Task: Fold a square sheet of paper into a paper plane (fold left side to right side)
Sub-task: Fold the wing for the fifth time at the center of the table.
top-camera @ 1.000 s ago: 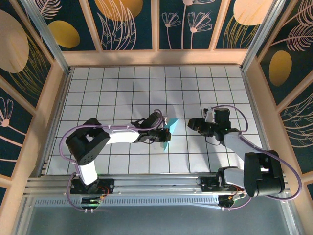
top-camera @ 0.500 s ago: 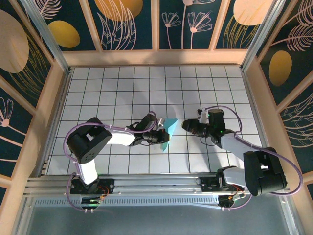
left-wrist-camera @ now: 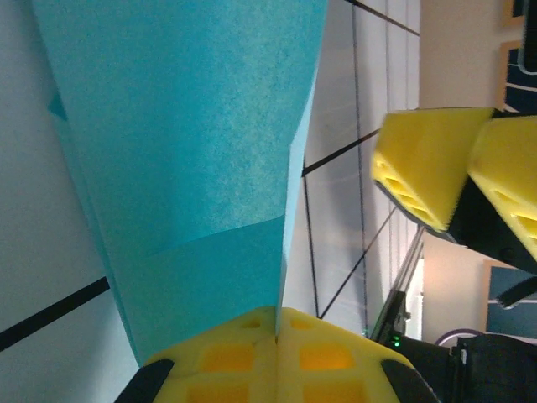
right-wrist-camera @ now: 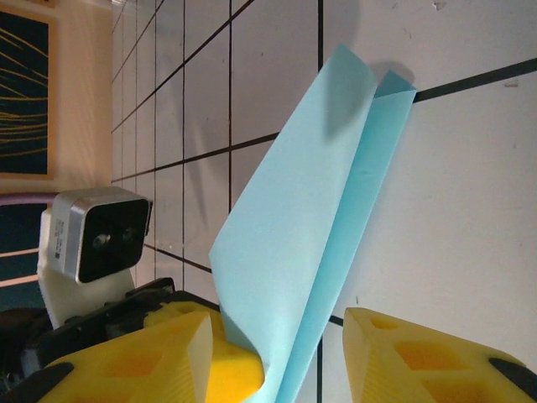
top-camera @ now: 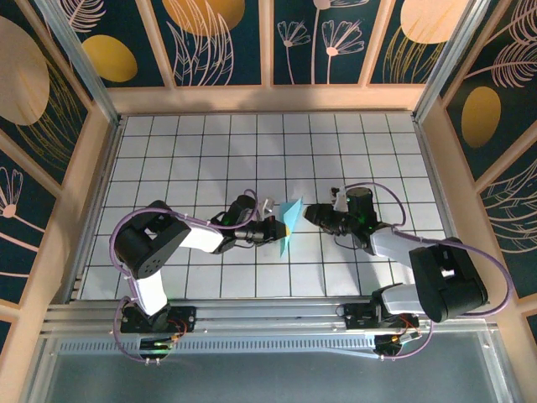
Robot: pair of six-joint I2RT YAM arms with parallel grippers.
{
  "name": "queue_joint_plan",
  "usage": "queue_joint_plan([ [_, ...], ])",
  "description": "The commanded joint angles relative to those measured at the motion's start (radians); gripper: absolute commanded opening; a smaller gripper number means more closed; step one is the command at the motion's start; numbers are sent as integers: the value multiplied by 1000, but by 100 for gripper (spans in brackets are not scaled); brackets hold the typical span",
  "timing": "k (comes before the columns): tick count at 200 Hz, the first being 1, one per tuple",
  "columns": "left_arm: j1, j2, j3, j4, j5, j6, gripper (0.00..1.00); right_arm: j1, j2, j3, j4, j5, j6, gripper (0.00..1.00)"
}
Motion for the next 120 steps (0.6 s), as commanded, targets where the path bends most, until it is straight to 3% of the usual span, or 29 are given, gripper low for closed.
queue_joint_plan([
  [1,8,2,-15,109,50,-36,0,21,24,-4,70,54,68,46],
  [120,14,60,-26,182,86,-84,0,74,100,35,68,141,124,45],
])
